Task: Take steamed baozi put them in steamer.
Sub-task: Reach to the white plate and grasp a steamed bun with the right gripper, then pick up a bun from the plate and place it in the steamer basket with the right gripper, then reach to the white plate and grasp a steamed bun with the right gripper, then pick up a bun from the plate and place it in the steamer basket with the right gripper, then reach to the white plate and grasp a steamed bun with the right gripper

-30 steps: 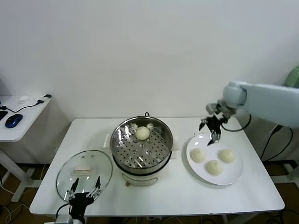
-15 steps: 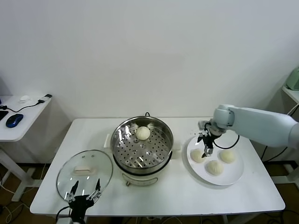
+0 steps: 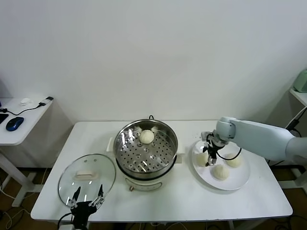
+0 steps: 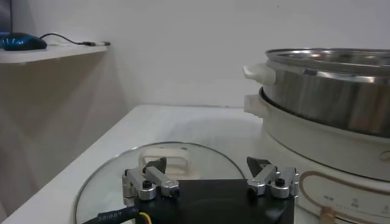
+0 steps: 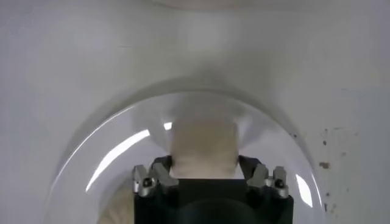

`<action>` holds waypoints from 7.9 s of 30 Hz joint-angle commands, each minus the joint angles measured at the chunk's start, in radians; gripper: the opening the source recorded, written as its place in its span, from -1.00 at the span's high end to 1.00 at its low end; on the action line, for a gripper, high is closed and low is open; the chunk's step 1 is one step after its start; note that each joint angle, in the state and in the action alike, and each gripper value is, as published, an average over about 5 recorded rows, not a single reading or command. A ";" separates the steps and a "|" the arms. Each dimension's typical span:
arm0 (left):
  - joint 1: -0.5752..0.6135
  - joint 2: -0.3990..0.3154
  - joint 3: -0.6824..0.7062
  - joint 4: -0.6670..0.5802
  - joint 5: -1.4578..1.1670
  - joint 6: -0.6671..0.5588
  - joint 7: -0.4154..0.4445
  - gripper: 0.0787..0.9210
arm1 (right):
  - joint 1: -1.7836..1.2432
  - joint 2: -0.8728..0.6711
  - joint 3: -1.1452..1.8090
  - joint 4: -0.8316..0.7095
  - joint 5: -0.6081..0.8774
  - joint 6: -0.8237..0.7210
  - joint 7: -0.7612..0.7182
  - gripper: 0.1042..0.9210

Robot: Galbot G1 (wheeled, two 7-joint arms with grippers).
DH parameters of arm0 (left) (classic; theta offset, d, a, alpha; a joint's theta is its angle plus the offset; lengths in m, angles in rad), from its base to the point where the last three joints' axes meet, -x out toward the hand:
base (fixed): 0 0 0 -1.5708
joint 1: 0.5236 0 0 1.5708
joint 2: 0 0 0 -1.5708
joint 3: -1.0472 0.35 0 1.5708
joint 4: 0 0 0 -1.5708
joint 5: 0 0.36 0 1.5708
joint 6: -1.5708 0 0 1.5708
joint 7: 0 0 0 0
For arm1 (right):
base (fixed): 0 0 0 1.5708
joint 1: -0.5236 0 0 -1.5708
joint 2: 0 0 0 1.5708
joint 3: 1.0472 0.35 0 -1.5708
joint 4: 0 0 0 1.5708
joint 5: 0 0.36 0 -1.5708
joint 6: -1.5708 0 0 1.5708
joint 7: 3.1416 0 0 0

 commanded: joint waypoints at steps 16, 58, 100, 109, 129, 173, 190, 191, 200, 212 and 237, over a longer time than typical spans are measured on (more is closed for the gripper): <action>0.024 0.003 0.009 -0.030 0.003 0.003 0.001 -0.77 | 0.550 -0.016 -0.198 0.177 0.296 0.055 -0.158 -0.43; 0.003 0.014 0.006 -0.032 0.002 0.017 0.011 -0.77 | 0.243 0.562 -0.098 0.060 0.537 -0.278 0.184 -0.43; 0.013 0.013 0.010 -0.072 0.002 0.021 0.010 -0.77 | 0.394 -0.338 -0.319 0.404 -0.003 0.034 -0.131 -0.76; 0.019 0.006 0.008 -0.071 0.004 0.019 0.003 -0.77 | 0.096 -0.308 -0.088 0.314 -0.074 -0.031 -0.060 -0.76; 0.022 0.005 0.009 -0.050 0.004 0.013 0.001 -0.77 | -0.074 -0.226 0.067 0.186 -0.103 -0.058 -0.025 -0.76; 0.036 0.006 0.019 -0.079 0.007 0.032 -0.005 -0.77 | 0.441 0.377 -0.038 0.537 -0.395 0.712 -0.182 -0.28; 0.050 -0.001 0.019 -0.074 0.007 0.019 -0.011 -0.77 | 0.267 0.440 -0.029 0.337 -0.535 0.747 -0.138 -0.28; 0.050 -0.001 0.019 -0.073 0.006 0.018 -0.012 -0.77 | 0.265 0.442 -0.028 0.332 -0.537 0.749 -0.135 -0.28; 0.051 -0.001 0.021 -0.070 0.004 0.012 -0.017 -0.77 | 0.316 0.438 -0.021 0.311 -0.435 0.791 -0.161 -0.51; 0.055 -0.001 0.021 -0.083 0.003 0.013 -0.016 -0.77 | 0.622 0.244 -0.108 0.225 -0.064 0.837 -0.302 -0.76; 0.036 -0.006 0.009 -0.077 -0.001 0.009 0.004 -0.77 | 0.132 -0.270 -0.058 -0.046 -0.129 0.235 -0.236 -0.76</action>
